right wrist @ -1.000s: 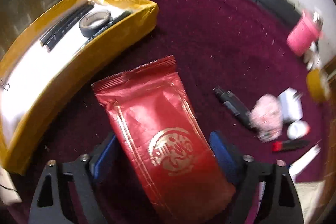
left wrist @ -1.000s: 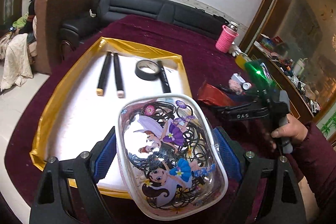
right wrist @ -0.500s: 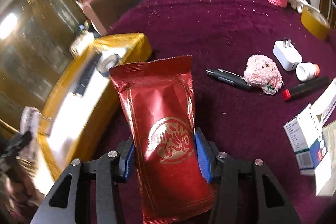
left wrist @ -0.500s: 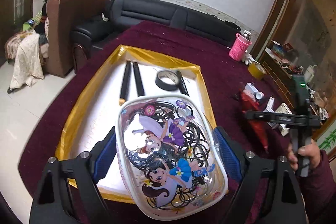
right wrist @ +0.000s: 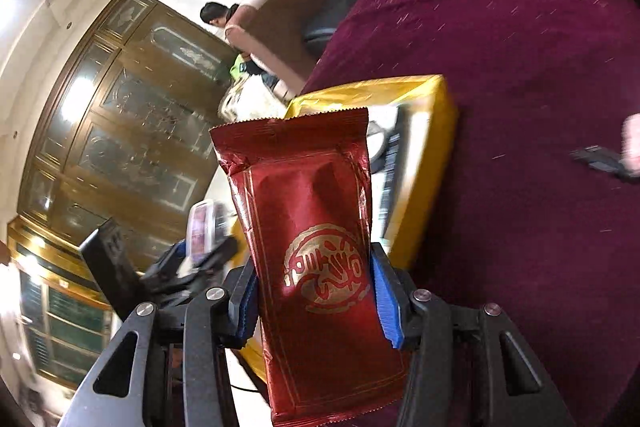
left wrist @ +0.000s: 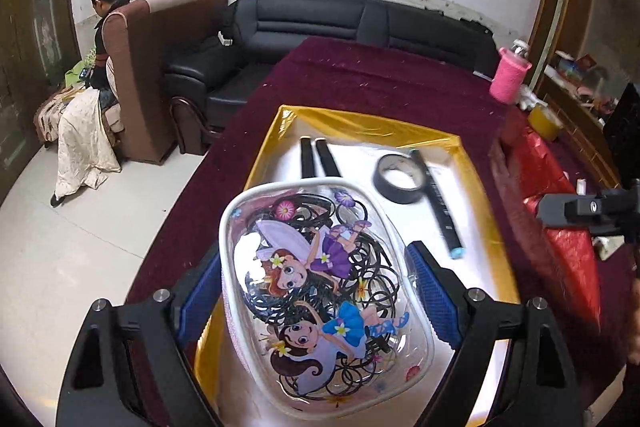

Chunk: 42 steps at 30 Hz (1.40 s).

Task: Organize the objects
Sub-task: 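Carry the pouch with the left gripper while the right carries the packet into the tray, then open both grippers and lift them away from the tray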

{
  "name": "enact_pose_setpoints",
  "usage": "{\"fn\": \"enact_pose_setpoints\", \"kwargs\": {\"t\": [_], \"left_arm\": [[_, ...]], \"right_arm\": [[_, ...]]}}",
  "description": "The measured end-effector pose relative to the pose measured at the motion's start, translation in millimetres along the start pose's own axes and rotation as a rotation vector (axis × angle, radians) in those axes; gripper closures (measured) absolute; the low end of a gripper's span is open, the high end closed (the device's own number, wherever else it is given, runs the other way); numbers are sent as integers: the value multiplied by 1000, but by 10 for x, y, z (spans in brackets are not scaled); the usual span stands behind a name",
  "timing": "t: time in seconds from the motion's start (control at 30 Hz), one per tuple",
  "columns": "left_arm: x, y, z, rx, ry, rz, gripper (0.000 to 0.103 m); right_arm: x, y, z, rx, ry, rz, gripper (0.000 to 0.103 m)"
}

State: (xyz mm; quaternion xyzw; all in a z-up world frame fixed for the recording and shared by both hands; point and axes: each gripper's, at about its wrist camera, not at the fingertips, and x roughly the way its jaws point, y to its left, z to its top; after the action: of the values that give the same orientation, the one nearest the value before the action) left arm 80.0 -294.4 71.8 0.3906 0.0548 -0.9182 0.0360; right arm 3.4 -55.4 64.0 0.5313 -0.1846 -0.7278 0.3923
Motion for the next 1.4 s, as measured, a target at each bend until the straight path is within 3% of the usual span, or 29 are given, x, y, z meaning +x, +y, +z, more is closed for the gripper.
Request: {"fn": "enact_pose_setpoints", "kwargs": {"t": [0.23, 0.6, 0.77, 1.07, 1.23, 1.4], "left_arm": [[355, 74, 101, 22, 55, 31, 16], [393, 87, 95, 32, 72, 42, 15], [376, 145, 62, -11, 91, 12, 14], [-19, 289, -41, -125, 81, -94, 12], [-305, 191, -61, -145, 49, -111, 10], [-452, -300, -9, -88, 40, -190, 8]], "right_arm": [[618, 110, 98, 40, 64, -72, 49], [910, 324, 40, -51, 46, -237, 51], [937, 304, 36, -36, 53, -231, 48], [757, 310, -108, -11, 73, -91, 36], [355, 319, -286, -72, -19, -109, 24], [-302, 171, -539, -129, -220, -223, 12]]}}
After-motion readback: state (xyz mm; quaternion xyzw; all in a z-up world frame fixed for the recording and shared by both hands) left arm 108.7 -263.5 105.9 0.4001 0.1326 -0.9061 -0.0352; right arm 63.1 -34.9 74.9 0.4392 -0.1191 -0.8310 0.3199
